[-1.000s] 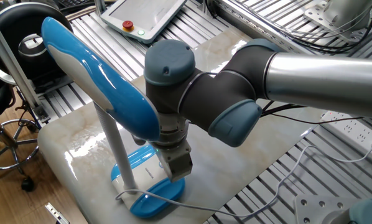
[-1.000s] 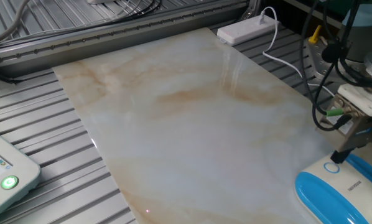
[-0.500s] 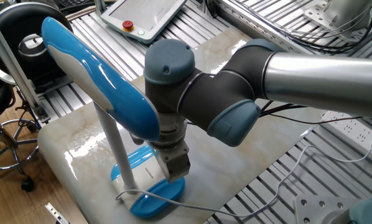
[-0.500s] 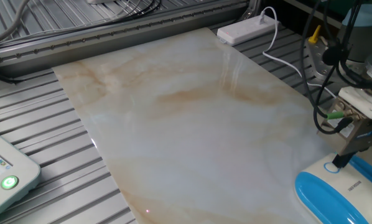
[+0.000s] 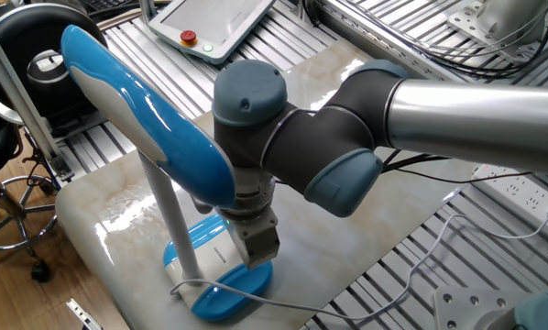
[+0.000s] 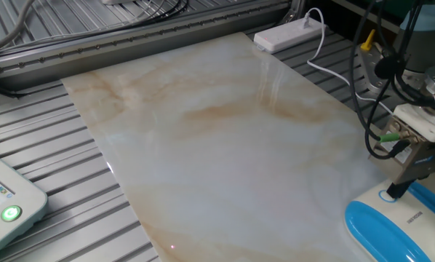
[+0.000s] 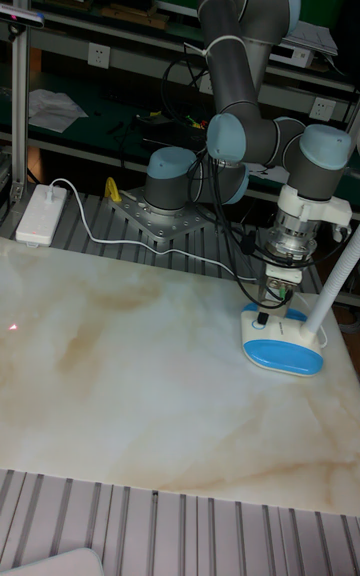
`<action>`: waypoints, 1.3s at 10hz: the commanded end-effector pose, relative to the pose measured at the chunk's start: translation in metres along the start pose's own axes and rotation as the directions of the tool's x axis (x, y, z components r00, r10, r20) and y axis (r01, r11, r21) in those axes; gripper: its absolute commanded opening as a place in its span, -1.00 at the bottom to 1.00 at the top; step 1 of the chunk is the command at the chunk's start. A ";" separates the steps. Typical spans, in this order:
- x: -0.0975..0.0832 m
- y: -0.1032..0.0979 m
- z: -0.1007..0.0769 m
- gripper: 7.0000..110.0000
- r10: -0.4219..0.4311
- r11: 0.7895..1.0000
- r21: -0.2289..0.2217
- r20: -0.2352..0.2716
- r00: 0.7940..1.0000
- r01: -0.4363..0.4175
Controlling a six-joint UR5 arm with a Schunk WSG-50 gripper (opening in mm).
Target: Turn on the desk lamp by pressing the button
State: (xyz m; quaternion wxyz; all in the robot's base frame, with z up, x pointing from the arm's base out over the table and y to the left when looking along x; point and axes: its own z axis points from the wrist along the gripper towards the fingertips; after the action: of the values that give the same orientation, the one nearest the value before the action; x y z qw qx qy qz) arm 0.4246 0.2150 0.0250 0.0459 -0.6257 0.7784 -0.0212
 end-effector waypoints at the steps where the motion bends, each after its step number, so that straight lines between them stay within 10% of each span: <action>1: 0.000 -0.001 0.002 -1.00 0.007 1.000 -0.001 0.008 1.000 -0.007; 13: 0.003 -0.003 0.005 -1.00 0.009 1.000 0.009 0.007 1.000 -0.010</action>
State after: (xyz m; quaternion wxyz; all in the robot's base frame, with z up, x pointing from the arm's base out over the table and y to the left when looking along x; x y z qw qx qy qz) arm 0.4265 0.2104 0.0175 0.0477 -0.6260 0.7779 -0.0262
